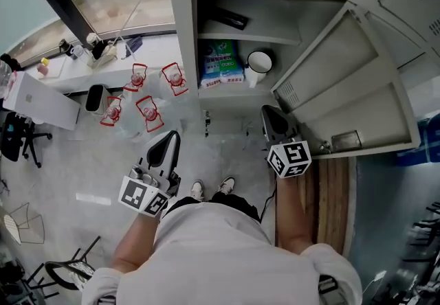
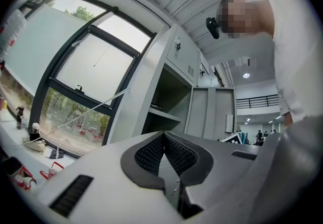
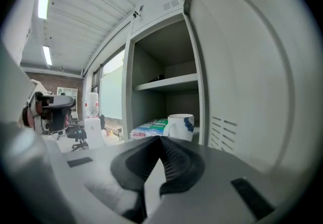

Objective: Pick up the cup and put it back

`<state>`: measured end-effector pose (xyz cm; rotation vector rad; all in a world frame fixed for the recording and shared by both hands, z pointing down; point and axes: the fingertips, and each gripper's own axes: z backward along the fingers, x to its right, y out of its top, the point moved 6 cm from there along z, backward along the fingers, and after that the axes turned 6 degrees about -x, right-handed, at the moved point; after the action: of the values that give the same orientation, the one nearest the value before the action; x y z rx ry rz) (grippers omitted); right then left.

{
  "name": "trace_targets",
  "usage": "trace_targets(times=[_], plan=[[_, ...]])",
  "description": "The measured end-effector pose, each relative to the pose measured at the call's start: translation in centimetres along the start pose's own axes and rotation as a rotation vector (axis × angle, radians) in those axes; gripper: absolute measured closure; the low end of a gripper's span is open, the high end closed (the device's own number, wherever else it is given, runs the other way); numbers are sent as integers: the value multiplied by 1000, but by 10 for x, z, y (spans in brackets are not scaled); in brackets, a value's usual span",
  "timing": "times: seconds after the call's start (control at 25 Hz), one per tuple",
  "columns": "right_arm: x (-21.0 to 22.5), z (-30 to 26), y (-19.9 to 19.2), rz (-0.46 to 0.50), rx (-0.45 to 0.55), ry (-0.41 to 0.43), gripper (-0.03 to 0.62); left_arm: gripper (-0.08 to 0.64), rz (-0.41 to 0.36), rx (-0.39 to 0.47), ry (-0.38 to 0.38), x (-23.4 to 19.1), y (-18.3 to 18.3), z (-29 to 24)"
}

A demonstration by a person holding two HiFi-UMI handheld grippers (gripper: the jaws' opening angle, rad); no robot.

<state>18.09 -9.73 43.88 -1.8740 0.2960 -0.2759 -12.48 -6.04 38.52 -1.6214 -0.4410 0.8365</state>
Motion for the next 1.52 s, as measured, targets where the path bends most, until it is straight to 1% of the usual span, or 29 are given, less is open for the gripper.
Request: trace_targets(times=[0.32,0.6,0.84,1.0,1.2,1.4,1.52], plan=[[-8,54,27,43,20,-54,575,540,8,21,-47,-7,5,-5],[-40,88,57,99,100,-65,575,540,16,29,-90,-18,11,-6],[-63,118,73,100,146,-97,575,540,15,36,-124,-23,14,-9],[-77,136,78,119,158,-127,575,540,17,41,-141,-25,15,-11],[-85,155,84,109,184,-163,575,540,17,44,-163,-25,16,-15],[-86,160,80,89,176,-170,575,540,13,40,-169,-24,16,-13],[-87,160,78,77,189,-176,575,540,11,41,-168,-24,16,-13]])
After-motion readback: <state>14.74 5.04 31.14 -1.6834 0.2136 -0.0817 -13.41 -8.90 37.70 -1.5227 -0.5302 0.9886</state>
